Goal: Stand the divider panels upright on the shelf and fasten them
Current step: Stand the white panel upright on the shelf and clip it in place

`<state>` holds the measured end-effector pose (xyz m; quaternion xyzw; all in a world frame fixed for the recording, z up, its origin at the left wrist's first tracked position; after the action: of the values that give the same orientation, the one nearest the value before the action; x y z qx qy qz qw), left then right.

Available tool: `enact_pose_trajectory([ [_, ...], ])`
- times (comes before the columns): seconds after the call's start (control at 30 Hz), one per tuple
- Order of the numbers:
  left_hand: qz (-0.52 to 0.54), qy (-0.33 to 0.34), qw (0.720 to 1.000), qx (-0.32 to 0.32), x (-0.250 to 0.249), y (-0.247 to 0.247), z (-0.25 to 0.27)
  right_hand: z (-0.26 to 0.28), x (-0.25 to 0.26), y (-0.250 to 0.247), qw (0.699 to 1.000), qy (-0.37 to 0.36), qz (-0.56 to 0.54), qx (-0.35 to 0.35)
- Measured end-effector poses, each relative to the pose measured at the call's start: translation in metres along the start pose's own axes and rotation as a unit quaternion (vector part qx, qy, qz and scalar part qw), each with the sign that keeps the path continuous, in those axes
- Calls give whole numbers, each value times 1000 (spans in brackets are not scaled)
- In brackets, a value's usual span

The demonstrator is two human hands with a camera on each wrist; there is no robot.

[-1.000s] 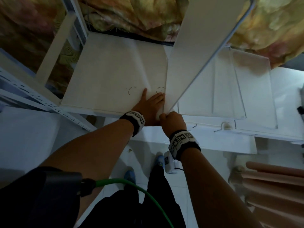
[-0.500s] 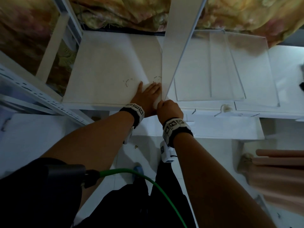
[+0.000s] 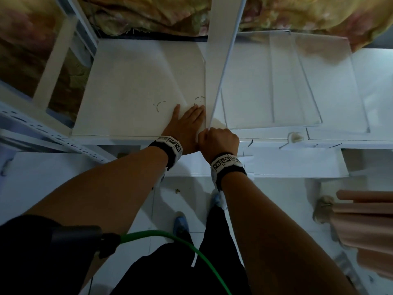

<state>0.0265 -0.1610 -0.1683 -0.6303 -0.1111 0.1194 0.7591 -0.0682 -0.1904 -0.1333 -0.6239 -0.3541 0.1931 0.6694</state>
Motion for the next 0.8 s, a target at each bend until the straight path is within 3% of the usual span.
enact_pose_trajectory([
  [0.17, -15, -3, 1000, -2, 1, -1, 5, -2, 2, 2, 996, -24, -22, -86],
  [0.3, -17, 2, 1000, -3, -6, -3, 7, -3, -5, 6, 994, -47, -23, -99],
  [0.57, -44, 20, 999, 4, -4, 12, 2, -5, -7, 10, 996, -72, -14, -41],
  [0.8, -48, 20, 999, -16, -2, 13, 1, -3, -4, 15, 995, -79, 15, -58],
])
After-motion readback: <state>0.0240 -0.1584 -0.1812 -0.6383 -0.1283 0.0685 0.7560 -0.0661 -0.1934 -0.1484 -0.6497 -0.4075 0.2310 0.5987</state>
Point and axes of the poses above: each hand's wrist, its own z-axis away from the middle knuckle, its own y-axis out of the palm, x = y × z, the point moved 7 cm from there along -z, towards the middle knuckle, and after that the axes turned 11 degrees about -y, right-handed, at the moved point
